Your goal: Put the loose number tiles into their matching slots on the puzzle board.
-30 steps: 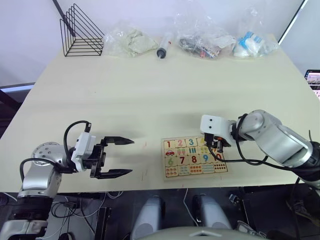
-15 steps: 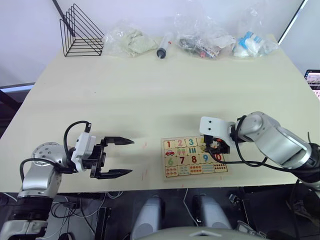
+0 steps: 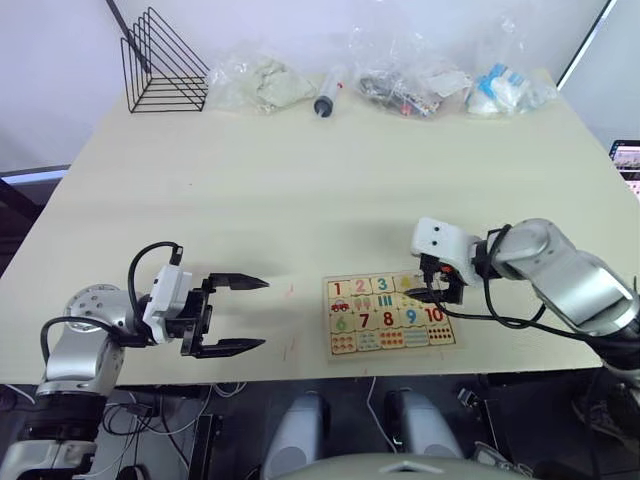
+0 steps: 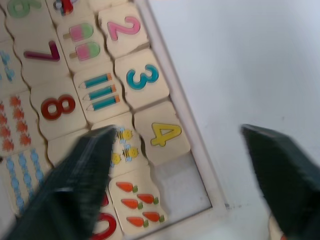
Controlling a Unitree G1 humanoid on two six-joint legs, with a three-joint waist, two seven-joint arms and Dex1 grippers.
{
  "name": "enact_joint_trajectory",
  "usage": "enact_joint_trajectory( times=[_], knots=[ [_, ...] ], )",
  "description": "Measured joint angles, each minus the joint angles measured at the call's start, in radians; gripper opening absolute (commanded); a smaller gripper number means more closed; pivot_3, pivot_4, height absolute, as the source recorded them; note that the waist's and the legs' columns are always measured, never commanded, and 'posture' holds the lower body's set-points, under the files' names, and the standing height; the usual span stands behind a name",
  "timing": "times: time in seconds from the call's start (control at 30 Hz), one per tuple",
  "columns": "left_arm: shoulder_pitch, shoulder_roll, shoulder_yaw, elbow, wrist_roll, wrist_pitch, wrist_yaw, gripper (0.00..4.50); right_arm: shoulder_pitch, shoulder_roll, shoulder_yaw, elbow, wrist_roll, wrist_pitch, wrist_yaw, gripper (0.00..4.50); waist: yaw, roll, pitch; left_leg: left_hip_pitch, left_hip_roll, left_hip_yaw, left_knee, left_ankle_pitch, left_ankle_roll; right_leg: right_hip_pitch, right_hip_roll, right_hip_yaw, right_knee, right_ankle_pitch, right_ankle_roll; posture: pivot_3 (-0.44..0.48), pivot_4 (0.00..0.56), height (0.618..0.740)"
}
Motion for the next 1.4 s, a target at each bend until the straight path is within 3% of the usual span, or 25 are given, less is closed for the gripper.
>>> enact_joint_trajectory(
  times=[0.13, 0.17, 0.57, 1.17, 1.4],
  knots=[
    [0.004, -0.005, 0.000, -0.005, 0.000, 0.000, 0.000, 4.50, 0.059, 0.023, -0.066, 0.010, 0.021, -0.073, -0.016, 0.41, -0.001, 0.000, 0.000, 0.000, 0.000, 0.000, 0.000, 0.000, 0.000, 0.000, 0.000, 0.000, 0.000, 0.000, 0.000, 0.000, 0.150, 0.740],
    [0.005, -0.005, 0.000, -0.005, 0.000, 0.000, 0.000, 4.50, 0.063, 0.026, -0.072, 0.011, 0.023, -0.078, -0.017, 0.15, -0.001, 0.000, 0.000, 0.001, 0.000, 0.000, 0.000, 0.000, 0.000, 0.000, 0.000, 0.001, 0.000, 0.000, 0.000, 0.000, 0.150, 0.740],
    [0.005, -0.027, -0.001, -0.008, 0.016, 0.000, 0.007, 4.50, 0.243, 0.108, -0.176, 0.159, 0.053, -0.396, -0.012, 0.15, -0.001, -0.001, 0.000, 0.001, 0.000, 0.001, 0.000, 0.000, 0.000, 0.001, 0.000, 0.000, 0.001, 0.000, 0.000, 0.000, 0.150, 0.740],
    [-0.004, -0.046, -0.001, 0.004, 0.058, -0.003, 0.019, 4.50, 0.318, 0.156, -0.173, 0.244, 0.046, -0.474, -0.010, 0.15, 0.000, -0.001, -0.001, 0.005, 0.000, 0.001, 0.001, 0.000, 0.000, 0.004, 0.001, 0.000, 0.001, 0.001, -0.001, 0.000, 0.150, 0.740],
    [0.013, -0.053, 0.005, 0.004, 0.076, -0.003, 0.067, 4.50, 0.380, 0.191, -0.247, 0.231, 0.096, -0.502, -0.030, 0.15, 0.000, -0.001, -0.001, 0.004, 0.000, -0.001, 0.001, 0.000, 0.000, 0.004, 0.001, 0.000, 0.001, 0.001, -0.001, 0.000, 0.150, 0.740]
  ],
)
